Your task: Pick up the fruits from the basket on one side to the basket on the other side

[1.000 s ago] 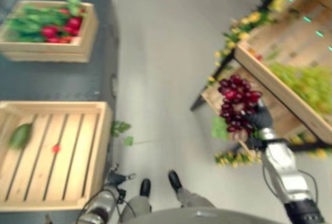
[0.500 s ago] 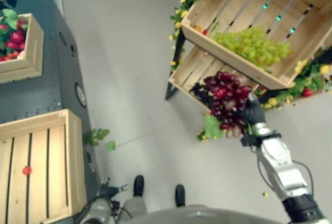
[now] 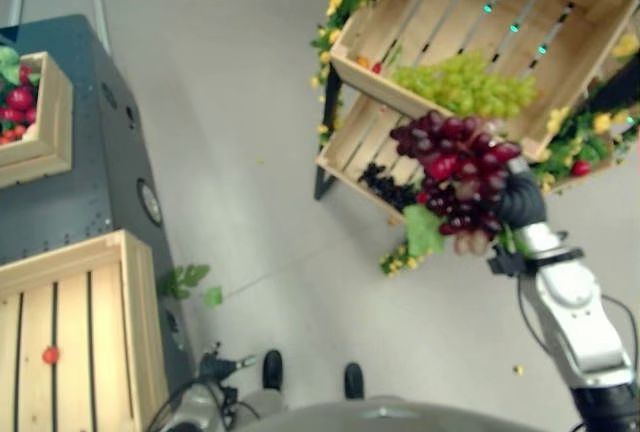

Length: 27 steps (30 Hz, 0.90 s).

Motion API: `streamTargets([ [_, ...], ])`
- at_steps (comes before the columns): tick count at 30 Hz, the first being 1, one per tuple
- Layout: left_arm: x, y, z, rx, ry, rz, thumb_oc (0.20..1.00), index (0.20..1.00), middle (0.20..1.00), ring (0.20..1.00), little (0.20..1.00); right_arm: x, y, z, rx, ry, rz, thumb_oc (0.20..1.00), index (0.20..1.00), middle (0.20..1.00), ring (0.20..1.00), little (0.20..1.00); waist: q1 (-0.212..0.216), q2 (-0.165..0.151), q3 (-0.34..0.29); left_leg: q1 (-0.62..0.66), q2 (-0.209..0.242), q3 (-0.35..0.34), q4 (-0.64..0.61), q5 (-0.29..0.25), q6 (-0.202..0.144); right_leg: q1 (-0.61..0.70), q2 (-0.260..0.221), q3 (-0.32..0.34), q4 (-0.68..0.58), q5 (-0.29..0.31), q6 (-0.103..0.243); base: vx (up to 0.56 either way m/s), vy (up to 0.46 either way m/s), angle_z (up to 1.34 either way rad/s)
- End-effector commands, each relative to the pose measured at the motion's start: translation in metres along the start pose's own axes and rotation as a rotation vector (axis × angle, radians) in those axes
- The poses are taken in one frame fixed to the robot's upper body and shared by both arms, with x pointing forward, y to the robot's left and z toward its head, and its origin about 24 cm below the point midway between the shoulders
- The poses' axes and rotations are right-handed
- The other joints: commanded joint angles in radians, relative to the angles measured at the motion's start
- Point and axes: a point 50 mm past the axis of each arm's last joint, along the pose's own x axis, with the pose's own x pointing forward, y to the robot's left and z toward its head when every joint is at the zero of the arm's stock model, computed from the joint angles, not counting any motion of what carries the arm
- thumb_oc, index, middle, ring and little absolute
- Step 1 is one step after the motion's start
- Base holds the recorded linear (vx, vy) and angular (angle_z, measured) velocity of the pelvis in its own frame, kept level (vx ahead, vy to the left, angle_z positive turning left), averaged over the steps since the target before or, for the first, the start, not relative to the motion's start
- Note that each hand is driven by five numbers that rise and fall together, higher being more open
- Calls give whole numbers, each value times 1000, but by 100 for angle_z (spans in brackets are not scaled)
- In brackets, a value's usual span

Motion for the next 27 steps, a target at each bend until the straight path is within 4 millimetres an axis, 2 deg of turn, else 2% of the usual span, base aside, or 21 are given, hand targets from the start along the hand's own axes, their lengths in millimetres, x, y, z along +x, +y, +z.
streamTargets([
  [1, 0, -8, -6, 66, 34, -36, 1000, 1000, 1000, 1000, 1000, 6, -12, 49, 4, -268, -16, 200, 200, 200, 200, 200, 7, 11, -67, 47, -7, 12, 13, -137, 25, -44, 49, 48, 5, -29, 64, 1, 14, -6],
  [7, 0, -7, -8, 77, 38, -45, 1000, 1000, 1000, 1000, 1000, 8, -14, 65, 17, -345, -8, 200, 200, 200, 200, 200, 4, 2, -77, 49, -8, 18, 14, -141, 29, -48, 47, 62, 5, -23, 67, -1, 5, -2],
  [13, -1, -8, -12, 86, 53, -51, 1000, 1000, 1000, 1000, 1000, 18, -27, 68, -14, -365, -82, 200, 200, 200, 200, 200, 12, -1, -86, 51, -11, 19, 13, -146, 33, -49, 45, 71, 5, -20, 70, 5, 16, -7],
  [18, -3, -8, -18, 101, 71, -62, 1000, 1000, 1000, 1000, 1000, 29, -45, 60, -62, -314, -158, 200, 200, 200, 200, 200, 28, -4, -92, 50, -16, 8, 12, -145, 35, -48, 42, 68, 5, -19, 73, 1, 4, -2],
  [20, -4, -8, -23, 118, 93, -70, 1000, 1000, 1000, 1000, 1000, 38, -54, 50, -102, -257, -197, 200, 200, 200, 200, 200, 39, -8, -94, 51, -18, 3, 13, -144, 36, -45, 39, 64, 5, -19, 73, 0, 0, 0],
  [24, -4, -9, -25, 126, 103, -78, 1000, 1000, 1000, 1000, 1000, 43, -60, 45, -150, -221, -214, 200, 200, 200, 200, 200, 43, -8, -96, 51, -19, 0, 12, -144, 36, -44, 38, 61, 5, -21, 73, 0, 0, 0],
  [27, -5, -12, -27, 152, 111, -91, 1000, 1000, 1000, 1000, 1000, 57, -75, 28, -210, -117, -276, 200, 200, 200, 200, 200, 55, -9, -96, 53, -20, -4, 12, -144, 34, -41, 37, 53, 5, -22, 74, 0, 0, 0],
])
